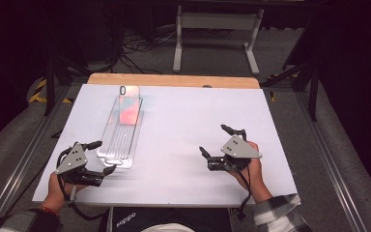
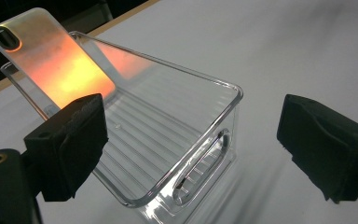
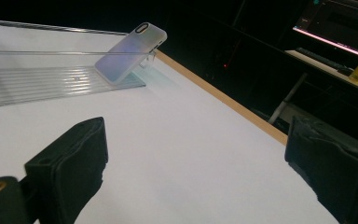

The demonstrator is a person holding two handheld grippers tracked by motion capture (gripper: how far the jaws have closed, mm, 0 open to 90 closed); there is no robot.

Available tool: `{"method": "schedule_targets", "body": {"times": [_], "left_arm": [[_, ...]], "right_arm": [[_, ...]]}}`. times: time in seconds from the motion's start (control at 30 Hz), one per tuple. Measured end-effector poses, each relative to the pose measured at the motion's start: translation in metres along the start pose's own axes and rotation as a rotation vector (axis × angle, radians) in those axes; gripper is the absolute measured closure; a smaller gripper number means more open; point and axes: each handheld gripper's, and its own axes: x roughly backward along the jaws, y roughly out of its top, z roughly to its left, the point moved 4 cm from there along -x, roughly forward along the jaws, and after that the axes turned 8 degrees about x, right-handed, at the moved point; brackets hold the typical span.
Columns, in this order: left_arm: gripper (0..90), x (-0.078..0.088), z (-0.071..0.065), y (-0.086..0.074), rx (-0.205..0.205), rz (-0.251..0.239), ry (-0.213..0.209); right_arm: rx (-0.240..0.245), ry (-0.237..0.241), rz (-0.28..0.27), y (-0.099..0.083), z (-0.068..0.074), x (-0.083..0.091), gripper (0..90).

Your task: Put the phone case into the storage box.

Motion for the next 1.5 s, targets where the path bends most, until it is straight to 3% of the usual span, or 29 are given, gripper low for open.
{"method": "schedule_targets", "body": {"times": [0.4,0.57,0.83,1.0,1.2,1.4,1.5], "left_arm": [[9.1,-0.001,-0.001,0.0,-0.005,0.001,0.0],[9.1,-0.002,-0.001,0.001,-0.025,0.009,0.004],[8.9,-0.004,-0.002,0.003,-0.026,0.006,0.006],[8.9,-0.002,-0.002,0.003,-0.029,0.003,0.014],[8.9,-0.003,-0.004,0.005,-0.038,0.002,0.008],[8.6,-0.002,-0.004,0.005,-0.046,-0.008,0.003],[8.3,-0.001,-0.002,0.005,-0.044,-0.009,0.013]], "right_arm": [[-0.005,0.023,0.034,-0.023,0.007,0.019,6.5],[0.007,0.032,0.04,-0.037,0.01,0.027,6.5],[-0.025,0.034,0.051,-0.058,0.012,0.044,6.9],[-0.035,0.035,0.049,-0.058,0.011,0.045,6.9],[0.003,0.033,0.068,-0.058,0.016,0.046,6.9],[-0.017,0.017,0.059,-0.054,0.016,0.049,6.9],[-0.004,0.024,0.081,-0.056,0.019,0.046,7.1]]}}
